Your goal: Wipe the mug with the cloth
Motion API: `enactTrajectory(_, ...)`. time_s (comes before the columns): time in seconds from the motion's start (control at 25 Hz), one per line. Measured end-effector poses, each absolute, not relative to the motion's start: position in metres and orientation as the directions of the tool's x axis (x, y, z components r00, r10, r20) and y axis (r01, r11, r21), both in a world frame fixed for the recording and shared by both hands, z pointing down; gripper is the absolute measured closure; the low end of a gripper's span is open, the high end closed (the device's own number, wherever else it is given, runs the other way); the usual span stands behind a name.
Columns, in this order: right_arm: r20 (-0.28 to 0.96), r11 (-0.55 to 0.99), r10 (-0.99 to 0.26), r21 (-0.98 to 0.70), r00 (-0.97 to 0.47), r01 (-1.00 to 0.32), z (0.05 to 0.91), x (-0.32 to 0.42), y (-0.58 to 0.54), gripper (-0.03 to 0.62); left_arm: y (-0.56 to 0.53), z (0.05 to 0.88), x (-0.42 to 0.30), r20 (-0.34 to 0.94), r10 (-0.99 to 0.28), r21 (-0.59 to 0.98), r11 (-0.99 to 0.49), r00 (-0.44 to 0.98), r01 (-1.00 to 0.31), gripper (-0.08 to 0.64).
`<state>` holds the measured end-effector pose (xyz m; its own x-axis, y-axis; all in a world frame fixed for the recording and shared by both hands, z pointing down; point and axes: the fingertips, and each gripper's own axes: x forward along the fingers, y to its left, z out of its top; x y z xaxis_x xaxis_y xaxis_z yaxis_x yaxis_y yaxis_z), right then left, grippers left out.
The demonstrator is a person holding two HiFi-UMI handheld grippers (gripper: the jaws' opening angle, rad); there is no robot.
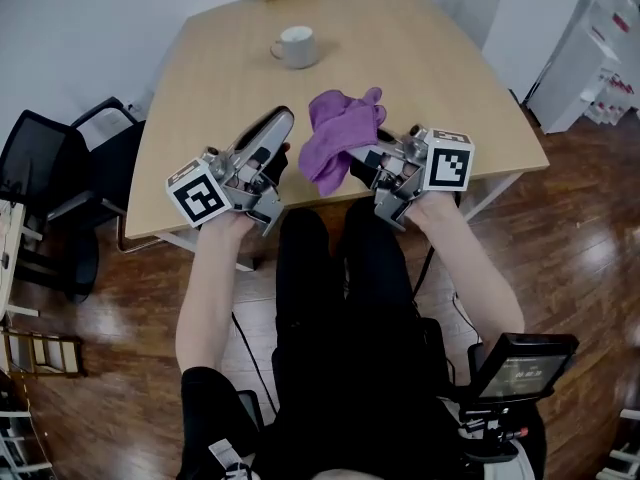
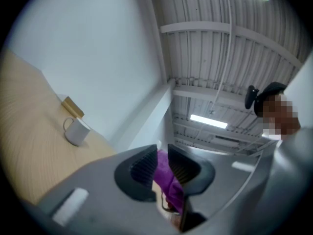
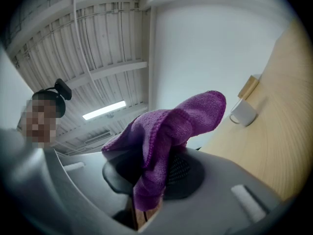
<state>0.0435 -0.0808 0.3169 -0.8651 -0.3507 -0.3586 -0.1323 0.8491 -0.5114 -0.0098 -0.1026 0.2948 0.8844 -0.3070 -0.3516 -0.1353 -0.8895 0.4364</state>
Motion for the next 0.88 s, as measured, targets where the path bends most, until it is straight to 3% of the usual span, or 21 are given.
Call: enactTrajectory(0.88,-0.435,0.954,-0.247,-0.264,-0.866,-0.139,0.269,0.046,0.182,0.508,0.158,0.252,-0.028,-0.472,-0.240,0.311,-0.946,0.848,-0.095,0.491)
